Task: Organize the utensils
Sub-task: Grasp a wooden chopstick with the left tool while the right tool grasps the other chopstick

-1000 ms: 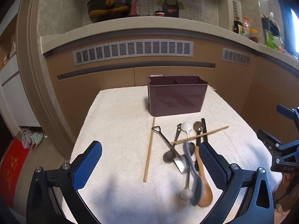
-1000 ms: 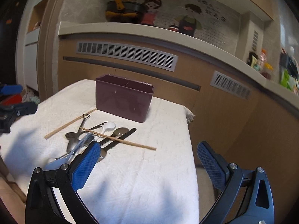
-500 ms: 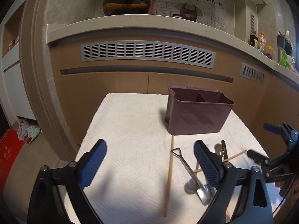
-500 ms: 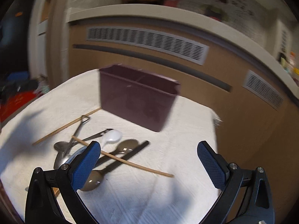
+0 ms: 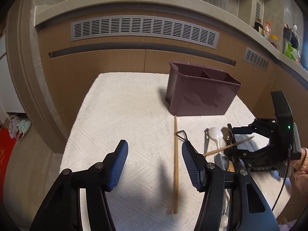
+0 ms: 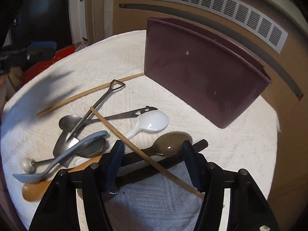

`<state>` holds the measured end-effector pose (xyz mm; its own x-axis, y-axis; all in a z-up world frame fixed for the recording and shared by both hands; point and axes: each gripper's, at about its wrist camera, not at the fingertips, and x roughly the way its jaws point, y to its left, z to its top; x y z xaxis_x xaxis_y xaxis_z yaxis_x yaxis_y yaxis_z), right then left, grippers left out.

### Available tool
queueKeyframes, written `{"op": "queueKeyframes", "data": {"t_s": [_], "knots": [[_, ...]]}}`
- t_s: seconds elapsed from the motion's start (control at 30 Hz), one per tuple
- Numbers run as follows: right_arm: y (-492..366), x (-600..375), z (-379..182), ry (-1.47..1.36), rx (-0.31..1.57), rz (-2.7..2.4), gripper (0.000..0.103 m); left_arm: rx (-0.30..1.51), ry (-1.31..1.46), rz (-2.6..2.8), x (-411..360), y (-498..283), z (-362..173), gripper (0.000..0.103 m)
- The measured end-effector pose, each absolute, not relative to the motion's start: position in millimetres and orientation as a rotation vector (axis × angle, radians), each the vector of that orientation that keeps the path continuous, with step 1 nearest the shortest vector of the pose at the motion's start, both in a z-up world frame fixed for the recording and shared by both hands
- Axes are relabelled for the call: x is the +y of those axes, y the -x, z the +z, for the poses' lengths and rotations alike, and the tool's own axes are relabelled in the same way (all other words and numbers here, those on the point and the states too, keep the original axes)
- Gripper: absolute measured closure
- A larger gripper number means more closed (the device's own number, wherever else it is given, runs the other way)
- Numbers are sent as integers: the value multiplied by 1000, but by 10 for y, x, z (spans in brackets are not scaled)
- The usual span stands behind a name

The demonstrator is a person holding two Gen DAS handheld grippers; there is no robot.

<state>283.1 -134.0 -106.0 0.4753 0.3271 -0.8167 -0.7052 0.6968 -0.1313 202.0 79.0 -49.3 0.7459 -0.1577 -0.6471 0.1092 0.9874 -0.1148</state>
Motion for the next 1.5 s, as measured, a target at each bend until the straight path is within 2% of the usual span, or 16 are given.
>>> {"op": "queueKeyframes", "data": {"t_s": [0.1, 0.17, 0.27, 0.43, 0.5, 0.67, 1.03, 1.23, 1.5], "knots": [[-2847, -1378, -1059, 462, 890, 655, 53, 722, 65, -166, 742, -2021, -499, 44], [-2852, -1442, -1041, 423, 921, 653, 71, 732, 64, -181, 710, -2025, -508, 44], [-2857, -1552, -1023, 381, 958, 642, 90, 752, 65, -199, 664, -2052, -533, 44], [-2800, -1721, -1018, 323, 990, 597, 93, 768, 52, -208, 599, -2085, -562, 44], [-2778, -1808, -1014, 255, 1018, 586, 93, 783, 46, -211, 577, -2118, -586, 48], [-2667, -1850, -1020, 187, 1045, 618, 94, 887, 66, -258, 511, -2337, -711, 73], [-2571, -1830, -875, 216, 962, 606, 92, 1068, -111, -289, 194, -2796, -955, 75], [-2551, -1739, -843, 269, 930, 640, 90, 1034, -152, -264, 155, -2744, -1012, 96], [-2717, -1410, -924, 339, 968, 733, 90, 1042, -125, -230, 462, -2411, -1007, 97]]}}
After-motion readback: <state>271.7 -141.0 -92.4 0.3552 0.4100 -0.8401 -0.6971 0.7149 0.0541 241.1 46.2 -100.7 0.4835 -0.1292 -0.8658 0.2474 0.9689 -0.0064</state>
